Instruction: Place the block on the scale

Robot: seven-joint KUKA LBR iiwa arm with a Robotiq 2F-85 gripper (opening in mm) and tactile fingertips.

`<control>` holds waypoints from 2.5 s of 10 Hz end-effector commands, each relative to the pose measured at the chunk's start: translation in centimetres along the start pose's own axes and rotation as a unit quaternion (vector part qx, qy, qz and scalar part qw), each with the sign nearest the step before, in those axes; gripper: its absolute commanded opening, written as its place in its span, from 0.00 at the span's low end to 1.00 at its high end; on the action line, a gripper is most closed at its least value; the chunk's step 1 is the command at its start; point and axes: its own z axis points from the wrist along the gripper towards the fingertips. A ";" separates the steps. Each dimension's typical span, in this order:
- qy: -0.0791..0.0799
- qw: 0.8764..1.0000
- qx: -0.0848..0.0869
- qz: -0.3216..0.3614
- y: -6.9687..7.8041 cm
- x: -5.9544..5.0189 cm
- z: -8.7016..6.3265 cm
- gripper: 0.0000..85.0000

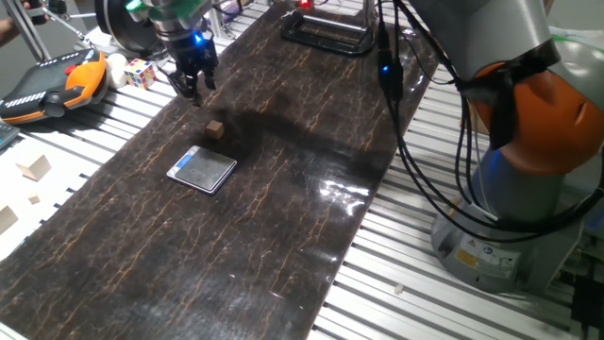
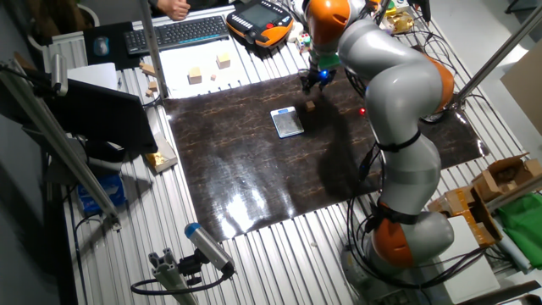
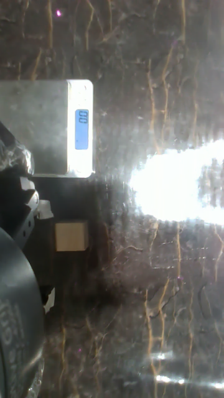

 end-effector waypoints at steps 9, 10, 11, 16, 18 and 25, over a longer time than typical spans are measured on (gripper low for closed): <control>0.013 1.000 0.001 0.001 0.0 0.0 2.9 0.73; 0.019 1.000 -0.006 0.005 0.0 0.0 2.9 0.73; 0.028 0.999 -0.013 0.013 0.0 0.0 2.9 0.74; 0.020 1.000 -0.018 0.012 -0.1 -0.6 4.5 0.76; 0.012 1.000 -0.020 0.012 0.0 -0.6 5.8 0.76; -0.006 1.000 -0.023 0.003 -0.4 -1.0 8.2 0.75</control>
